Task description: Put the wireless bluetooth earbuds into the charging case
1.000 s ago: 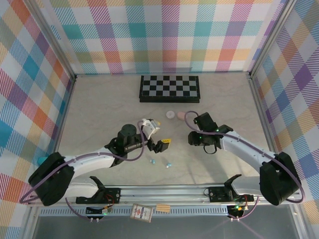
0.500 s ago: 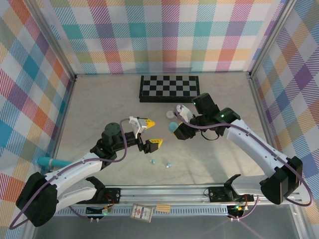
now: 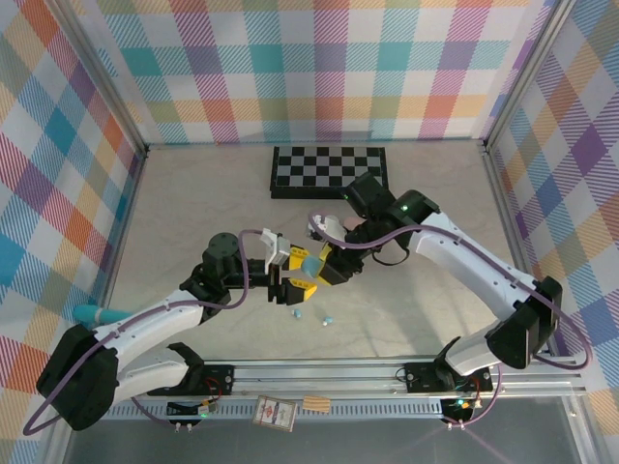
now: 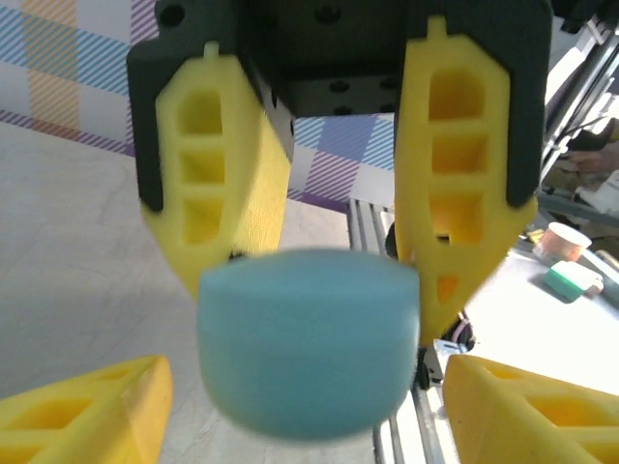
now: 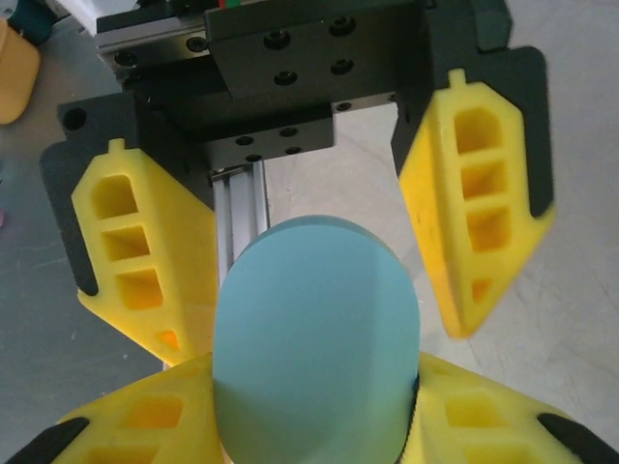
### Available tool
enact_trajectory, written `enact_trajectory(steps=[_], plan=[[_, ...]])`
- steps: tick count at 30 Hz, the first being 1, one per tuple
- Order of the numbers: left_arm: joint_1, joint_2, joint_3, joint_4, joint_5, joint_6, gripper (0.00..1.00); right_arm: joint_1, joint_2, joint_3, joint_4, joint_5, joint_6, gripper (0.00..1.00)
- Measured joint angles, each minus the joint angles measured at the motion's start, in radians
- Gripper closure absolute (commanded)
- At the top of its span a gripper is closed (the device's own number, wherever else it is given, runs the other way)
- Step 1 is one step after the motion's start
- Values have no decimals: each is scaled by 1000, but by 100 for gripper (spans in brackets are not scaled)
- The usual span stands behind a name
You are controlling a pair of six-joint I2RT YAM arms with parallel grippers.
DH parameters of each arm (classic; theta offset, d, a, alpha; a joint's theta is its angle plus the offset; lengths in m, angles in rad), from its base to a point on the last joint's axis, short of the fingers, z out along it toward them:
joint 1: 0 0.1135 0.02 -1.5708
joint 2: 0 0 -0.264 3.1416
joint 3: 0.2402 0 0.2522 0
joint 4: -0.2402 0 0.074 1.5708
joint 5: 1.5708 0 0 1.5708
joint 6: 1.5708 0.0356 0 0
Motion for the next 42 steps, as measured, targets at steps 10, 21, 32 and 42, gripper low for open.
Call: enact_trajectory(steps=[10, 21, 32, 42], plan=[[0, 23, 9, 13, 58, -29, 45, 15, 48, 47, -73, -7, -56, 75], [-1, 23, 9, 34, 74, -29, 42, 16, 56, 79, -155, 19, -119, 75], [-1, 35, 16, 49, 89, -49, 52, 16, 56, 79, -167, 23, -130, 76], [0, 49, 16, 70, 108, -77, 66, 16, 54, 79, -166, 27, -133, 73]])
